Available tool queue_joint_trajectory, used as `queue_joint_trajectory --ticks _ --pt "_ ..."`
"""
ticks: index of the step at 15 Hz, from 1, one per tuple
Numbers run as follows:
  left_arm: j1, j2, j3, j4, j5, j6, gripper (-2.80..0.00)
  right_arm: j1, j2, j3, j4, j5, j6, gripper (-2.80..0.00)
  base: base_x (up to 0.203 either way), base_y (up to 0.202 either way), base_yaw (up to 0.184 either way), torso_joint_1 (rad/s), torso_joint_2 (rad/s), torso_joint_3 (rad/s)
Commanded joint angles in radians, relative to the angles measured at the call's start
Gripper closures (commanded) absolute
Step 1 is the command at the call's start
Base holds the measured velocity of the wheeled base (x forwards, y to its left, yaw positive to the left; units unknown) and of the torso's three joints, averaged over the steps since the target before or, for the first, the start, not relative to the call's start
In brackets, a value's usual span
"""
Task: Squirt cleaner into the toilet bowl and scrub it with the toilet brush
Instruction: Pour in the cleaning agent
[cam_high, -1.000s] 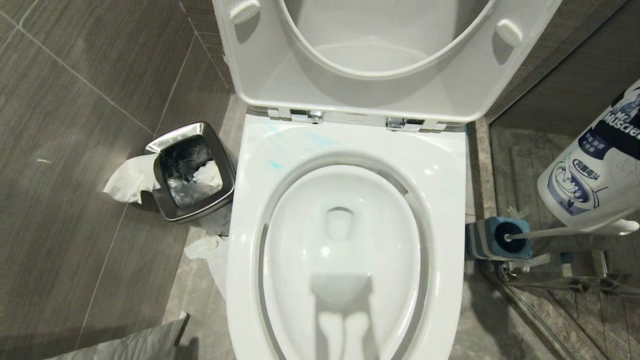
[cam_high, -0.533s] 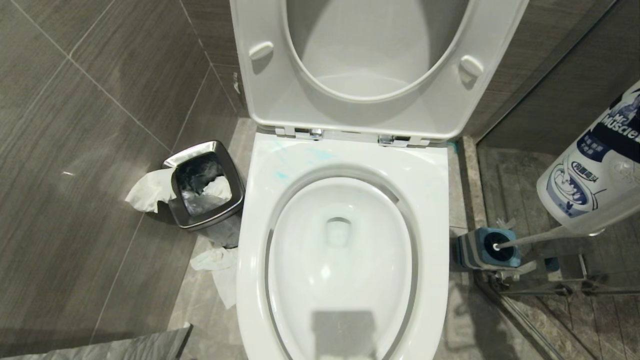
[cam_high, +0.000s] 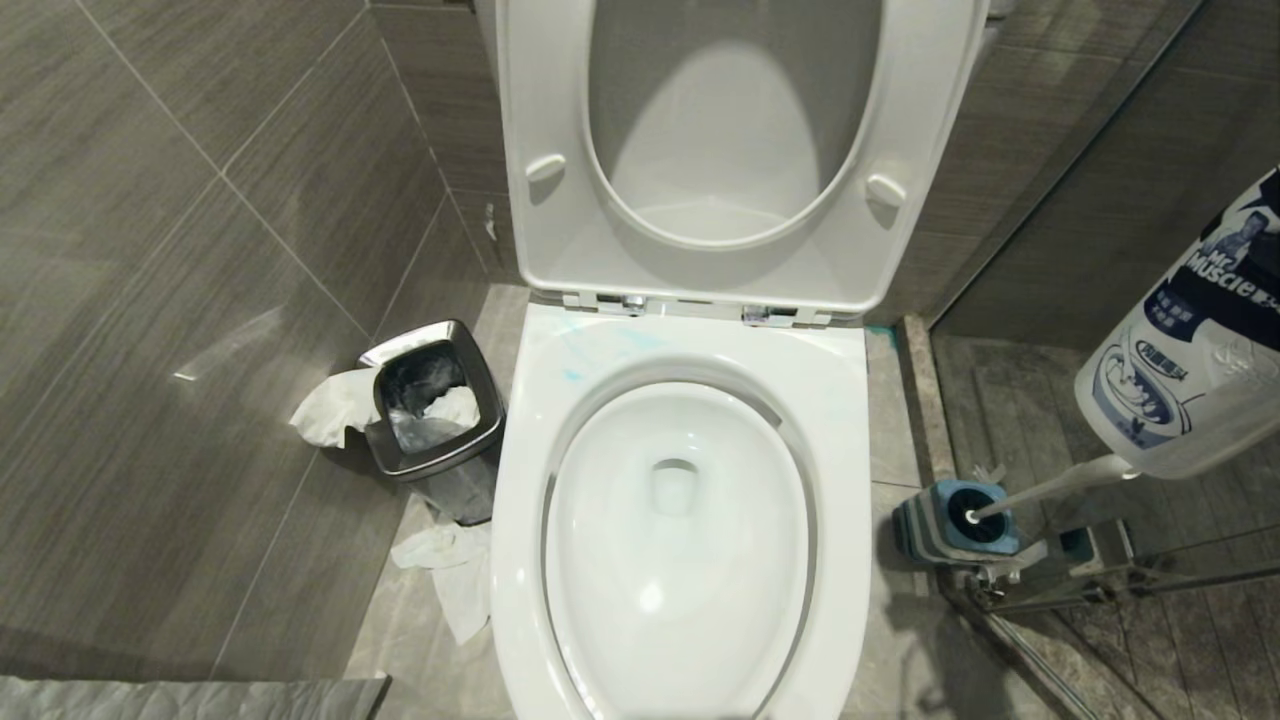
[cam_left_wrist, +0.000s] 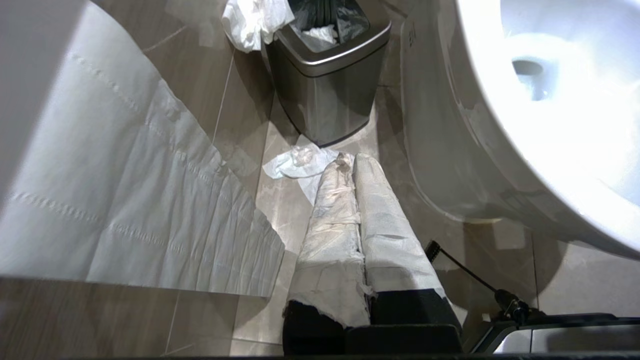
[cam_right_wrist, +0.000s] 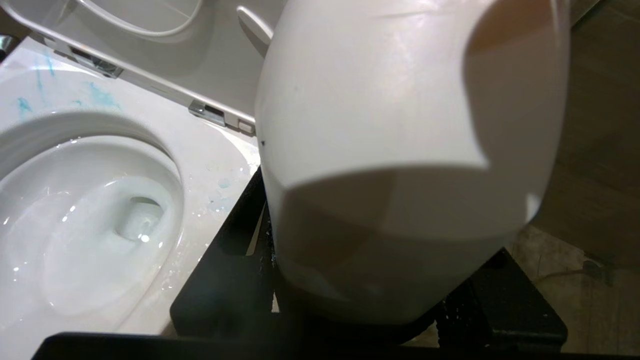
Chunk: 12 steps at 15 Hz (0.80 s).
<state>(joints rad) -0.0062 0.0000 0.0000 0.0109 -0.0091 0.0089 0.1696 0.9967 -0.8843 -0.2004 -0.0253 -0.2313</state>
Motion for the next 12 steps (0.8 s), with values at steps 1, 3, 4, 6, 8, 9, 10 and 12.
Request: queue_joint_trajectory --ticks 1,3,4,6,8,9,10,12 --pt "0.0 0.0 0.0 0.0 0.0 -0.003 0.0 0.005 0.029 -0.005 -0.003 0.001 -0.006 0.0 0.0 0.0 0.0 -0.009 0.0 0.157" --pt "0.0 0.0 0.0 0.0 0.0 -0.003 0.0 0.034 0.05 -0.007 -0.004 -0.003 -0.045 0.0 0.0 0.0 0.0 0.002 0.0 0.066" --pt "0.0 0.001 0.0 0.0 0.0 -0.003 0.0 0.047 0.065 -0.004 -0.004 -0.016 -0.092 0.0 0.0 0.0 0.0 0.0 0.0 0.0" --pt "-0.001 0.001 0.0 0.0 0.0 -0.003 0.0 0.114 0.11 -0.005 -0.013 -0.079 -0.149 0.0 0.0 0.0 0.0 0.0 0.0 0.0" --pt "0.0 0.0 0.0 0.0 0.0 -0.003 0.0 0.238 0.165 -0.017 -0.045 -0.195 -0.16 0.0 0.0 0.0 0.0 0.0 0.0 0.0" --pt "0.0 0.0 0.0 0.0 0.0 -0.003 0.0 0.298 0.214 -0.023 -0.092 -0.274 -0.162 0.0 0.0 0.0 0.0 0.0 0.0 0.0" --pt "0.0 0.001 0.0 0.0 0.0 -0.003 0.0 0.342 0.259 -0.03 -0.149 -0.338 -0.163 0.0 0.0 0.0 0.0 0.0 0.0 0.0" --pt "0.0 0.0 0.0 0.0 0.0 -0.003 0.0 0.432 0.35 -0.06 -0.24 -0.449 -0.163 0.0 0.0 0.0 0.0 0.0 0.0 0.0"
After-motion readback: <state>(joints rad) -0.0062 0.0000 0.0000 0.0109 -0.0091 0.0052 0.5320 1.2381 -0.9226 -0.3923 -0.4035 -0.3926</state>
